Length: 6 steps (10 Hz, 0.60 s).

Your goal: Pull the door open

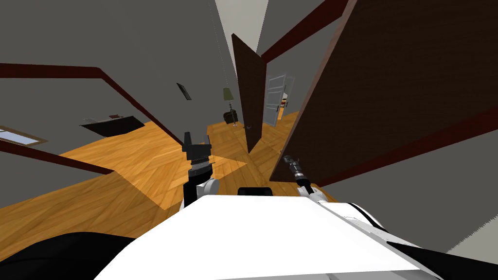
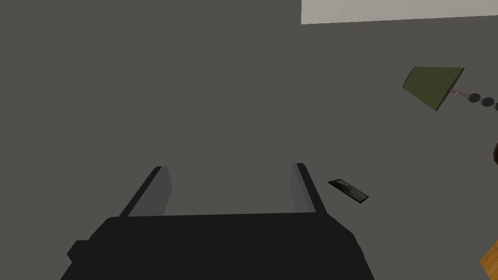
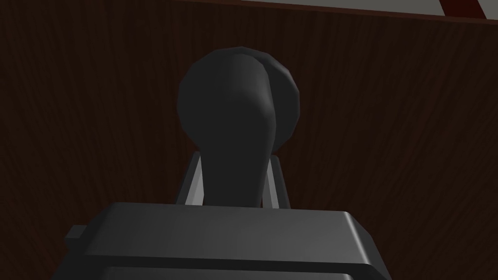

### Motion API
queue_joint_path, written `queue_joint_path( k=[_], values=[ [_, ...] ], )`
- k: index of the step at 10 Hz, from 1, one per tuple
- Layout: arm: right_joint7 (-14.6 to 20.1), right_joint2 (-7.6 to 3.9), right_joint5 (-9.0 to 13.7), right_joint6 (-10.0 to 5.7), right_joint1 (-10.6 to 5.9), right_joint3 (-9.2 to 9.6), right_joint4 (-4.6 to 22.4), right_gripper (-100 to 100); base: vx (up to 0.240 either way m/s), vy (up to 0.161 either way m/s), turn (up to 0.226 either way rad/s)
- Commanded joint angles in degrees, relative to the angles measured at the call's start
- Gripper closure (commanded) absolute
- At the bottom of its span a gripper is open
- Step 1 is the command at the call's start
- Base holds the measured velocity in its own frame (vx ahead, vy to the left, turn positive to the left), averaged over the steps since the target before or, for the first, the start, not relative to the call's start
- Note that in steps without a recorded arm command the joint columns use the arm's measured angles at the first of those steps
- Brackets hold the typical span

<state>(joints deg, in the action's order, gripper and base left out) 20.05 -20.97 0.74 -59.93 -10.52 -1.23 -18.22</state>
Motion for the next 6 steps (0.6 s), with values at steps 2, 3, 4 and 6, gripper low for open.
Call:
queue_joint_path(
  k=[2,3,4,6],
  values=[
    [0.20,0.79,-0.98,0.91,1.46,0.23,-5.24,100,-0.113,-0.043,0.033],
    [0.20,0.79,-0.98,0.91,1.46,0.23,-4.33,100,-0.013,-0.008,0.000],
    [0.80,1.01,-2.69,0.74,1.31,0.00,-3.42,100,-0.136,-0.071,0.136],
    [1.20,1.14,-3.82,0.62,1.20,-0.16,-3.57,100,-0.180,-0.106,0.088]
  ],
)
